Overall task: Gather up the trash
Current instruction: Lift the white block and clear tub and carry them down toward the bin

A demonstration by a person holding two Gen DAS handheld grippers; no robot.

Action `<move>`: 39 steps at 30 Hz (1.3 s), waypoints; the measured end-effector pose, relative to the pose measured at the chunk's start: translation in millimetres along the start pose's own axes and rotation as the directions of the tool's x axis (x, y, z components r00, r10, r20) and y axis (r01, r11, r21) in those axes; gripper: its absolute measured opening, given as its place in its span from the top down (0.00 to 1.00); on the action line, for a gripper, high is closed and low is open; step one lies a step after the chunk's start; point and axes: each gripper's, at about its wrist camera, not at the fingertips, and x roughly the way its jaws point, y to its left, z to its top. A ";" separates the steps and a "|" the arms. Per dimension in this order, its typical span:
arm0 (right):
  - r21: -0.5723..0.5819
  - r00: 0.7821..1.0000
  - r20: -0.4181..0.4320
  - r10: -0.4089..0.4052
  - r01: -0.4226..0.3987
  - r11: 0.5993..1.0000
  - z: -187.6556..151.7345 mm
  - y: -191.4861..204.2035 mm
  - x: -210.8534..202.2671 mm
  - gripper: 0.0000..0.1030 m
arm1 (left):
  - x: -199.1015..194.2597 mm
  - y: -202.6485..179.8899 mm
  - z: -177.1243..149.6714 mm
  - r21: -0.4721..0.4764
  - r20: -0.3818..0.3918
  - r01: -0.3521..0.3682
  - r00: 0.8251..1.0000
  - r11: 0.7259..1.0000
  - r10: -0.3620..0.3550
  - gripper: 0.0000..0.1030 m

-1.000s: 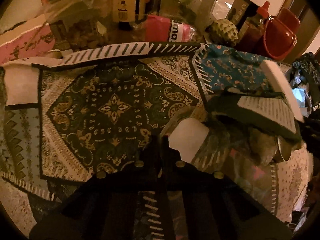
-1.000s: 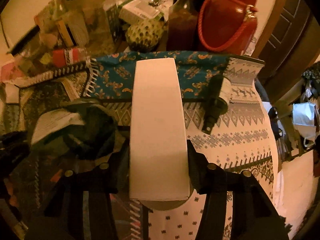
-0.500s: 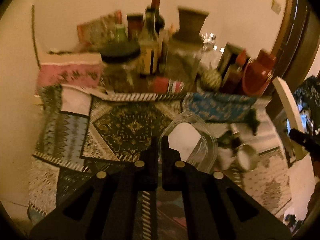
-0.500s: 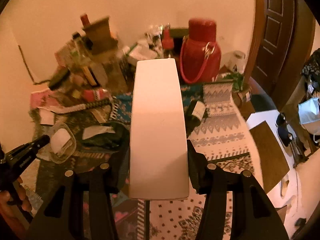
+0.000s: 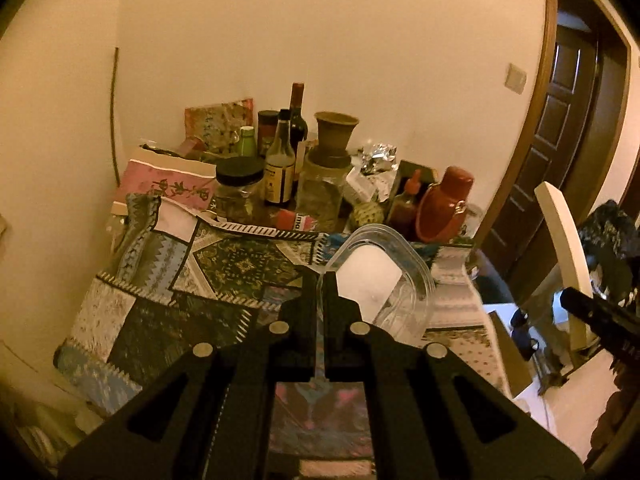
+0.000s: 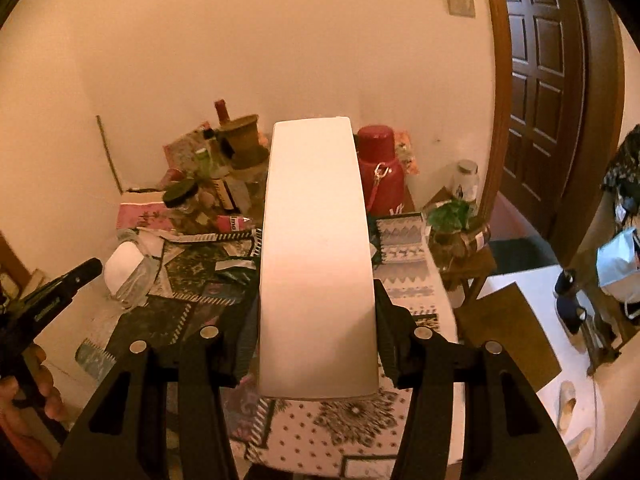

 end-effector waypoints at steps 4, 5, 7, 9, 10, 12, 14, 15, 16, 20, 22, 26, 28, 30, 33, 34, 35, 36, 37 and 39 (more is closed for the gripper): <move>-0.052 1.000 0.015 0.021 -0.020 0.998 -4.1 1.0 -21.8 0.54 | -32.6 -16.2 -7.5 -0.005 0.029 -0.002 1.000 1.000 0.002 0.99; -0.061 0.999 0.019 0.025 -0.024 0.998 -4.7 2.9 -26.3 0.54 | -40.0 -19.2 -8.4 -0.003 0.036 -0.005 0.999 1.000 0.005 0.99; -0.076 0.999 0.027 0.043 -0.041 0.996 -7.0 7.4 -37.5 0.54 | -53.0 -23.1 -10.0 -0.002 0.045 -0.003 0.999 1.000 0.003 0.99; -0.083 0.998 0.035 0.059 -0.056 0.995 -9.6 10.5 -46.7 0.54 | -66.5 -25.6 -10.1 0.000 0.056 0.002 0.998 1.000 -0.002 0.99; -0.084 0.997 0.040 0.066 -0.062 0.995 -12.3 10.5 -51.7 0.54 | -74.0 -26.8 -10.3 0.002 0.064 0.006 0.998 1.000 -0.006 0.99; -0.084 0.996 0.055 0.077 -0.072 0.994 -15.2 16.1 -63.0 0.54 | -86.8 -28.9 -11.4 0.015 0.081 0.012 0.997 1.000 -0.013 0.99; -0.080 0.994 0.071 0.078 -0.073 0.994 -19.1 18.9 -72.9 0.54 | -100.2 -30.1 -12.5 0.033 0.101 0.025 0.994 0.999 -0.028 0.99; -0.077 0.994 0.079 0.076 -0.070 0.995 -21.5 21.6 -78.8 0.54 | -106.9 -30.1 -13.4 0.042 0.112 0.035 0.993 0.999 -0.039 0.99; -0.074 0.994 0.086 0.073 -0.066 0.995 -24.9 24.9 -85.6 0.54 | -112.5 -30.2 -15.0 0.048 0.119 0.043 0.992 0.998 -0.048 0.99; -0.056 0.993 0.103 0.052 -0.046 0.997 -38.1 38.8 -106.3 0.54 | -143.1 -22.1 -24.1 0.074 0.141 0.097 0.984 0.993 -0.107 0.99; -0.043 0.993 0.113 0.034 -0.029 0.999 -49.6 49.4 -119.2 0.54 | -158.8 -16.0 -31.9 0.092 0.142 0.118 0.981 0.989 -0.130 0.99; 0.001 0.994 0.107 0.021 -0.021 1.000 -76.1 69.5 -142.7 0.54 | -191.7 2.0 -55.0 0.131 0.128 0.144 0.979 0.981 -0.161 0.99; 0.016 0.994 0.108 0.019 -0.021 1.000 -90.6 80.2 -155.7 0.54 | -209.5 15.5 -72.3 0.146 0.119 0.150 0.979 0.978 -0.168 0.99; 0.026 0.994 0.113 0.008 -0.011 1.000 -109.9 94.9 -173.2 0.54 | -224.9 28.5 -87.5 0.146 0.105 0.163 0.978 0.976 -0.179 0.99; 0.043 0.993 0.117 -0.013 0.008 0.999 -133.6 111.5 -195.7 0.54 | -246.5 47.5 -110.0 0.152 0.087 0.177 0.978 0.972 -0.191 0.99; 0.052 0.993 0.115 -0.016 0.010 0.999 -140.5 116.4 -202.7 0.54 | -253.3 53.0 -116.7 0.156 0.084 0.179 0.978 0.972 -0.193 0.99; 0.057 0.994 0.112 -0.020 0.013 0.998 -143.5 120.0 -205.7 0.54 | -260.9 59.4 -123.7 0.158 0.080 0.182 0.977 0.971 -0.196 0.99; 0.061 0.994 0.107 -0.027 0.020 0.998 -150.1 125.1 -211.6 0.54 | -266.2 64.6 -128.9 0.158 0.075 0.187 0.977 0.970 -0.200 0.99; 0.064 0.994 0.101 -0.035 0.029 0.998 -154.0 128.7 -215.7 0.54 | -270.7 69.5 -133.6 0.158 0.069 0.192 0.976 0.969 -0.204 0.99; 0.069 0.995 0.087 -0.047 0.041 0.997 -161.6 135.0 -223.3 0.54 | -278.3 78.2 -142.2 0.154 0.053 0.201 0.976 0.967 -0.211 0.99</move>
